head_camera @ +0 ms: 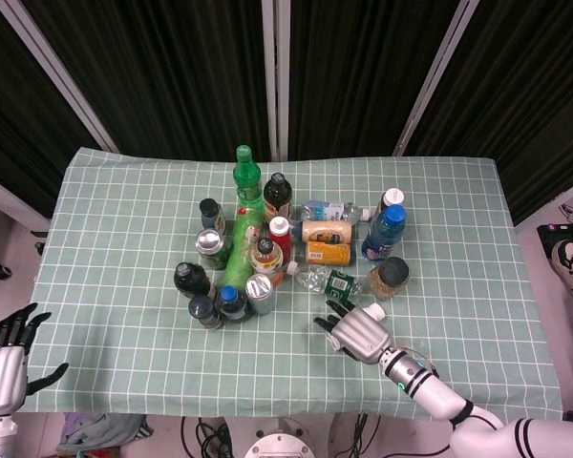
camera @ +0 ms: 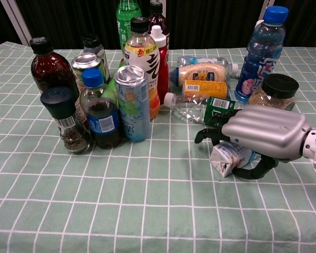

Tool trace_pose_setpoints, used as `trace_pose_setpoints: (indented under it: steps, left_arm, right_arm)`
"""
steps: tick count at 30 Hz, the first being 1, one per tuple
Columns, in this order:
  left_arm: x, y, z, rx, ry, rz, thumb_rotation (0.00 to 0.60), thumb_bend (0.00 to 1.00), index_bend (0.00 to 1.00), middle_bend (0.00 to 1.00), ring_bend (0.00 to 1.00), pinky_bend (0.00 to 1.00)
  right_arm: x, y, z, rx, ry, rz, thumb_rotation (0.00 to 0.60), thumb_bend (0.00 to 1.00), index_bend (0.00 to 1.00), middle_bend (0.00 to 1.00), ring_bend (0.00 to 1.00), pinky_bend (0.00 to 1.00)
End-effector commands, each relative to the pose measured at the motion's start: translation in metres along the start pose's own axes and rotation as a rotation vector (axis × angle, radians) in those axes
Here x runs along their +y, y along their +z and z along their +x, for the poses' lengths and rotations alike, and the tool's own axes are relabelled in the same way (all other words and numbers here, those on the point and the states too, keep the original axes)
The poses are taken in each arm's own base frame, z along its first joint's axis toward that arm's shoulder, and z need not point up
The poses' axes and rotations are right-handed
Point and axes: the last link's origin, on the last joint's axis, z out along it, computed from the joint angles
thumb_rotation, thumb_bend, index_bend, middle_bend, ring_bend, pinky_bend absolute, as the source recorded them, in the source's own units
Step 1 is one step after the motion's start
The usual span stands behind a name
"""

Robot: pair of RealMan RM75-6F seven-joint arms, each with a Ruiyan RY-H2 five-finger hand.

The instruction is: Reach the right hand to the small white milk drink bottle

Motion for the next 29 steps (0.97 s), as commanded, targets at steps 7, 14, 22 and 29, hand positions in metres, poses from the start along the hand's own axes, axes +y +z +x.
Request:
trace_pose_setpoints:
  steps: [7, 14, 22, 29]
  left_arm:
    - [-0.002, -0.001, 0.003, 0.000, 0.010, 0.010, 0.600, 0.00, 0.22, 0.11, 0.11, 0.16]
    - [0.001, 0.001, 0.005, 0.003, 0.012, 0.004, 0.600, 0.00, 0.22, 0.11, 0.11, 0.16]
    - [0.007, 0.000, 0.009, 0.013, 0.022, -0.008, 0.600, 0.00, 0.22, 0.11, 0.11, 0.16]
    - [0.006, -0.004, 0.009, 0.008, 0.025, 0.007, 0.600, 0.00, 0.22, 0.11, 0.11, 0.16]
  right_arm:
    - [-0.008, 0.000, 0.027, 0.203, 0.090, 0.105, 0.600, 0.49, 0.69, 0.70, 0.53, 0.68]
    - [-0.033, -0.009, 0.089, 0.422, 0.223, 0.277, 0.600, 0.49, 0.73, 0.71, 0.56, 0.73]
    - [-0.079, 0.026, 0.157, 0.580, 0.273, 0.463, 0.600, 0.49, 0.74, 0.71, 0.56, 0.73]
    - [-0.112, 0.049, 0.182, 0.609, 0.258, 0.536, 0.600, 0.49, 0.74, 0.70, 0.56, 0.72]
